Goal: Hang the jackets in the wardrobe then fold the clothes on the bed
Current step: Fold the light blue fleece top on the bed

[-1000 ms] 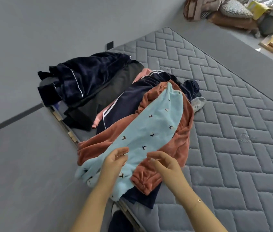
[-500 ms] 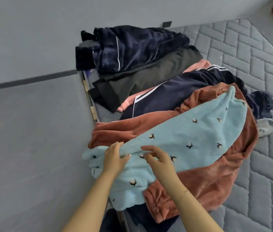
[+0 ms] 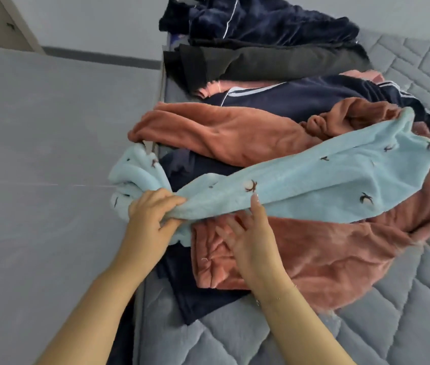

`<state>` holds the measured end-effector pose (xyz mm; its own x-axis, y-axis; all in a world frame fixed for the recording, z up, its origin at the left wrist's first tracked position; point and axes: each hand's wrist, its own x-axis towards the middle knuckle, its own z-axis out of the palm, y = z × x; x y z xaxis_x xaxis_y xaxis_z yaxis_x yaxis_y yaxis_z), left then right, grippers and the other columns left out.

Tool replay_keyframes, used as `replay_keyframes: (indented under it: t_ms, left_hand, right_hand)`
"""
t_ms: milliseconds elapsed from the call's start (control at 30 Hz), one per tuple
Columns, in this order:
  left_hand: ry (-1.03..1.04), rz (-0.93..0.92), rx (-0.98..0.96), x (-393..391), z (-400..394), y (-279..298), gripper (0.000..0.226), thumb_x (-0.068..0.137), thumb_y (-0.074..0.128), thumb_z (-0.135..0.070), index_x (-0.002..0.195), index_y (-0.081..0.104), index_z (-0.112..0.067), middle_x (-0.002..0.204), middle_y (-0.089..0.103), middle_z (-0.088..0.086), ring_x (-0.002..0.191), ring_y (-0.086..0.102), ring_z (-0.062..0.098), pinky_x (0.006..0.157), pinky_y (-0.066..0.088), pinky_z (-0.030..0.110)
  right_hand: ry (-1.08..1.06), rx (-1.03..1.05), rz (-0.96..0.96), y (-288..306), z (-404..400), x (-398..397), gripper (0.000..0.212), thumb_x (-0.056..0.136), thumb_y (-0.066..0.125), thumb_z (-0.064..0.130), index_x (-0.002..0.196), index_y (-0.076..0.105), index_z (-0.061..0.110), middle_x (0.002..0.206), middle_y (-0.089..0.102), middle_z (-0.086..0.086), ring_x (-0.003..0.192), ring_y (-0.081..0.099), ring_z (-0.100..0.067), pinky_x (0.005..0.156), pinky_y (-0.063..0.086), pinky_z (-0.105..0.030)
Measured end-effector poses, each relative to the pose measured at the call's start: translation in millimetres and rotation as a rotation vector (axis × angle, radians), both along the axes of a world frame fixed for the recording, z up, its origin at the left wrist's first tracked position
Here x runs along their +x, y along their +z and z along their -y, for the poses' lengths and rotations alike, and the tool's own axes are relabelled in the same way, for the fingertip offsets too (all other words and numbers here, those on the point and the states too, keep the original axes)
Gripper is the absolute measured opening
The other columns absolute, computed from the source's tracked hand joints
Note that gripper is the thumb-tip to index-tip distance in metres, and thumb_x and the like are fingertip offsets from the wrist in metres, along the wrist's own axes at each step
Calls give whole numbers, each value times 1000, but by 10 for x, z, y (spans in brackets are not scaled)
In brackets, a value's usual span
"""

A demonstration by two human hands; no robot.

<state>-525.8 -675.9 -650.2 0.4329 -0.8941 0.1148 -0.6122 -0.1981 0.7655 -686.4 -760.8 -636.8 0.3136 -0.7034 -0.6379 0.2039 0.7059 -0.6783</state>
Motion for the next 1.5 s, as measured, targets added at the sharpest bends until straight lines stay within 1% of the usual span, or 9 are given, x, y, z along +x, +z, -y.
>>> replay_keyframes:
  t_ms: [300, 533, 633, 800, 900, 1100, 1300, 1400, 1500]
  left_hand:
    - [-50, 123, -23, -1268, -1446, 330, 25, 83, 76, -21, 108, 75, -20, 88, 56, -19, 94, 52, 12, 90, 41, 37]
    - [-94, 145, 561, -1813, -2035, 774, 14, 89, 69, -24, 92, 67, -10, 89, 61, 8, 80, 52, 20, 71, 40, 28]
    - [-90, 169, 757, -1884, -1970, 874, 24, 94, 62, -16, 116, 67, -9, 114, 67, 10, 76, 52, 15, 61, 40, 15]
    - [48, 10, 515, -1988, -1793, 587, 32, 93, 65, -19, 124, 61, -12, 123, 60, 7, 107, 58, 20, 81, 47, 19]
    - [112, -10, 475, -1960, -1775, 281, 34, 91, 68, -25, 124, 61, -20, 131, 53, 3, 115, 53, 18, 102, 43, 32]
    - [57, -18, 474, -1821, -1532, -102, 75, 81, 74, -49, 145, 39, -28, 149, 33, 2, 138, 33, 19, 112, 32, 36]
    - [-92, 161, 671, -1797, -1233, -689, 113, 65, 71, -72, 148, -4, -57, 156, -34, -9, 148, -23, 25, 113, -6, 65]
    - [20, 337, 510, -1811, -1157, -886, 72, 75, 69, -61, 140, 41, -50, 163, 4, -5, 149, 8, 29, 113, 8, 60]
    - [154, 238, 116, -1708, -1133, -954, 34, 78, 78, -12, 108, 70, -24, 124, 61, -7, 113, 58, 27, 97, 39, 40]
  right_hand:
    - [54, -134, 215, 347, -890, -880, 39, 100, 52, 16, 137, 50, 2, 132, 59, -20, 121, 57, -37, 107, 42, -54]
    - [295, 53, 138, 416, -1352, -1845, 22, 96, 51, 3, 117, 56, -2, 108, 66, -16, 100, 64, -29, 95, 49, -39]
    - [357, 29, 15, 368, -1261, -2169, 24, 97, 52, 7, 120, 51, 3, 116, 57, -17, 117, 55, -34, 94, 46, -41]
    - [370, -18, -101, 291, -976, -2520, 11, 95, 58, 13, 103, 56, 5, 119, 49, -17, 96, 56, -31, 88, 49, -42]
    - [389, -96, -227, 231, -749, -2537, 27, 93, 61, 13, 118, 52, 6, 127, 49, -15, 108, 58, -32, 86, 51, -43]
    - [244, -250, -519, 117, -181, -2197, 73, 88, 71, 30, 145, 28, 13, 147, 32, -11, 128, 41, -34, 95, 49, -49]
    - [171, -415, -941, -103, 426, -1820, 105, 79, 73, 51, 153, 7, 16, 150, 20, -13, 133, 34, -40, 100, 42, -50]
    - [281, -474, -1062, -328, 559, -1758, 81, 82, 71, 46, 139, 28, 8, 138, 28, -16, 121, 44, -41, 81, 41, -43]
    - [219, -604, -1071, -446, 631, -1821, 46, 88, 63, 33, 120, 47, 4, 121, 46, -13, 101, 55, -38, 75, 40, -37]
